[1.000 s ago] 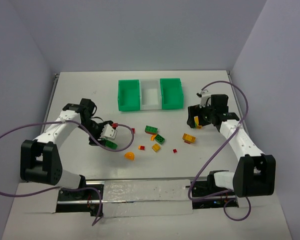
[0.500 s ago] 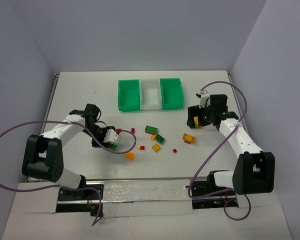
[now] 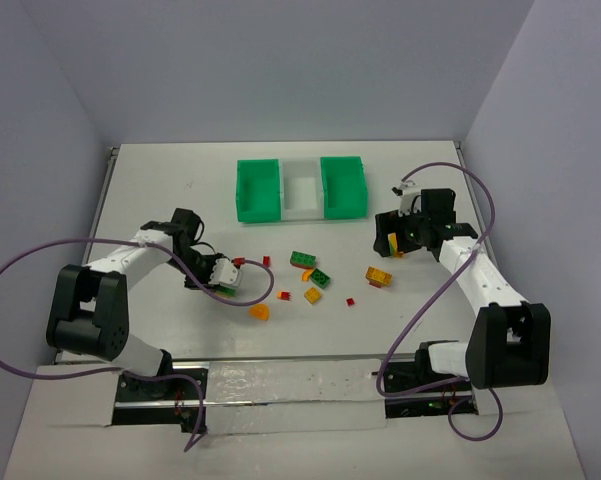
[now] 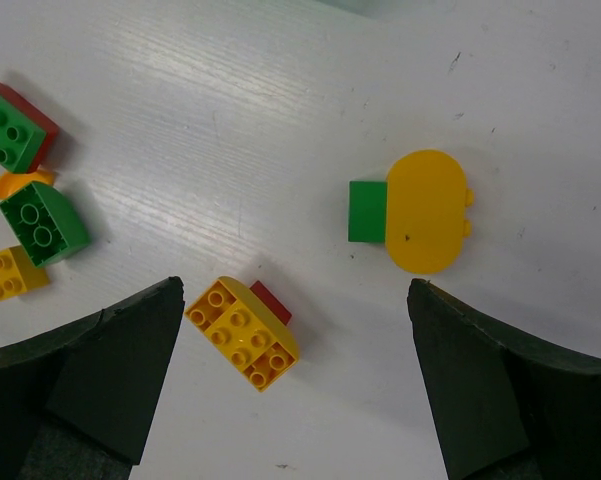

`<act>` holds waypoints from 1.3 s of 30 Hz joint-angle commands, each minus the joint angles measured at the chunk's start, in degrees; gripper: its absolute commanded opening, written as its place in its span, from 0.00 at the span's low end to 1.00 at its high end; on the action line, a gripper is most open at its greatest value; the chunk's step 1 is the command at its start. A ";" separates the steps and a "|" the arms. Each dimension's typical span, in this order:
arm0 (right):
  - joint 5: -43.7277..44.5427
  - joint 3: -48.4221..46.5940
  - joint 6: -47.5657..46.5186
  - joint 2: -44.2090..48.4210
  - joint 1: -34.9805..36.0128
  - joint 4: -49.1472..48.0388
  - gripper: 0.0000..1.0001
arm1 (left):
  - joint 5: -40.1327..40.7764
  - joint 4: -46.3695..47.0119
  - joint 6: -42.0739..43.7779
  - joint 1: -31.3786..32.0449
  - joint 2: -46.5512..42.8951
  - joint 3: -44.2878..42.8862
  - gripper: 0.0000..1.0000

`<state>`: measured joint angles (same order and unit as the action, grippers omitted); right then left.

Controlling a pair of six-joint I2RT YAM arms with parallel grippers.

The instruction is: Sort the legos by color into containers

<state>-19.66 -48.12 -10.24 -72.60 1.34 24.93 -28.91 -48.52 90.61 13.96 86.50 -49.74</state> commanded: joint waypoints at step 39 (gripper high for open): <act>-45.26 -29.35 19.21 -14.76 28.05 -3.84 0.96 | -39.89 81.29 -138.24 1.63 -15.31 4.86 0.00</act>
<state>-60.05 -73.44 5.39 -86.46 28.52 25.61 -68.46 24.11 -40.82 14.76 72.01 -45.84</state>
